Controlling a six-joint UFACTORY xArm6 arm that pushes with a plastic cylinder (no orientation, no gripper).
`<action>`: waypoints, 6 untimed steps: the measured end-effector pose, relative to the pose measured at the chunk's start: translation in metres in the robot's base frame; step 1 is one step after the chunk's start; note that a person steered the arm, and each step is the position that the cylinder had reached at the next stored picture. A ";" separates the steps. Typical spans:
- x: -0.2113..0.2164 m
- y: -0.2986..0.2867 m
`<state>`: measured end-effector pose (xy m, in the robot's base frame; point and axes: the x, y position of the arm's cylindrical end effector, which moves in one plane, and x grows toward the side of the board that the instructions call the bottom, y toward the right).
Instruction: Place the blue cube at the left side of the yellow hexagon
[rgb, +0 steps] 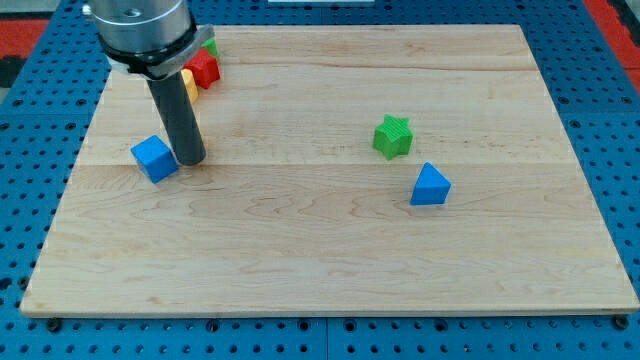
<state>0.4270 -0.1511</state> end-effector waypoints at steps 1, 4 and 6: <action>-0.038 -0.004; 0.066 0.014; -0.029 -0.050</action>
